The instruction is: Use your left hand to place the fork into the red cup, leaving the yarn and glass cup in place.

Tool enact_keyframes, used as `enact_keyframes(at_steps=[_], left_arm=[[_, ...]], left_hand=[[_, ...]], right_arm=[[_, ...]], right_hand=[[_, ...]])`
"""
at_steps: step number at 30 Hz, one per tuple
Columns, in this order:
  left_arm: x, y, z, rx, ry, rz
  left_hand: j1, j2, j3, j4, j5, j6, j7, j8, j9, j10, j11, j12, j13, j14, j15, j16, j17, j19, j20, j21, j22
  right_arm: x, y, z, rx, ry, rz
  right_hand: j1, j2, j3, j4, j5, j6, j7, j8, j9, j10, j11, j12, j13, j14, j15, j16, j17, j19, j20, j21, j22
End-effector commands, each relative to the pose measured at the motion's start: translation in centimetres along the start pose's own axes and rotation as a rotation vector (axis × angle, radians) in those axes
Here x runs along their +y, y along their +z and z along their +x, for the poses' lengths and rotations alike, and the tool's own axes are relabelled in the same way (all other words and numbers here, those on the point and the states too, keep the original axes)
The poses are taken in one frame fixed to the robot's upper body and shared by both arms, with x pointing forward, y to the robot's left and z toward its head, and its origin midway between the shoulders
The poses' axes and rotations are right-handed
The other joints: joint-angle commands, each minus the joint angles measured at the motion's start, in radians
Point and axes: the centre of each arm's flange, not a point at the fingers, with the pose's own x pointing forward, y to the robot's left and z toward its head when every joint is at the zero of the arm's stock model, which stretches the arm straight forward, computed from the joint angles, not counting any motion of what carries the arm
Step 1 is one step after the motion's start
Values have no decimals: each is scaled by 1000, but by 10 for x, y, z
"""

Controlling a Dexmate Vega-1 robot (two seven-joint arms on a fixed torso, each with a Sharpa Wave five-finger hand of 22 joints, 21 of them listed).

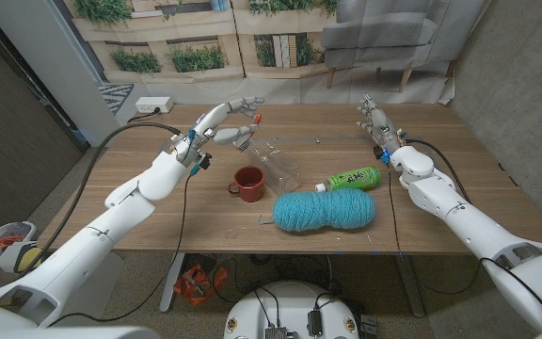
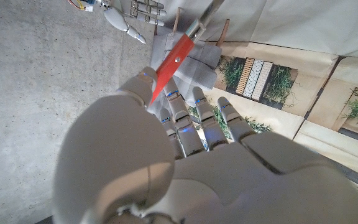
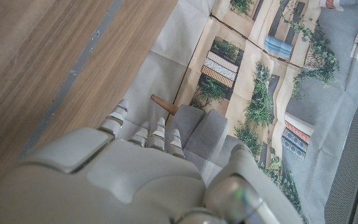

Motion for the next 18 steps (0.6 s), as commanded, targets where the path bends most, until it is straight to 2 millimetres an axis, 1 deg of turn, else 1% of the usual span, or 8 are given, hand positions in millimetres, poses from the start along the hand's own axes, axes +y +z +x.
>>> enact_keyframes(at_steps=[1, 18], left_arm=[[-6, 6, -4, -7, -29, -54], [-13, 11, -7, -33, -75, -96]], left_hand=[[8, 1, -2, 4, 8, 10, 2, -2, 3, 81, -69, 5, 2, 11, -170, -4, 5, 8, 2, -1, 2], [8, 1, -2, 4, 10, 13, 1, -3, 3, 82, -68, 3, 3, 11, -171, -6, 5, 7, 2, -2, 2]], right_arm=[[0, 0, -3, 1, -1, -4], [1, 1, -7, 3, -5, -8]], right_hand=[[-2, -2, -2, 0, -2, -9, 0, -4, 5, 8, -1, 3, 3, 3, -13, 8, 5, 8, 3, 6, 2], [-2, 0, -1, 0, 0, -8, 0, -1, 5, 6, -2, 2, 3, 3, -14, 7, 4, 9, 3, 6, 2]])
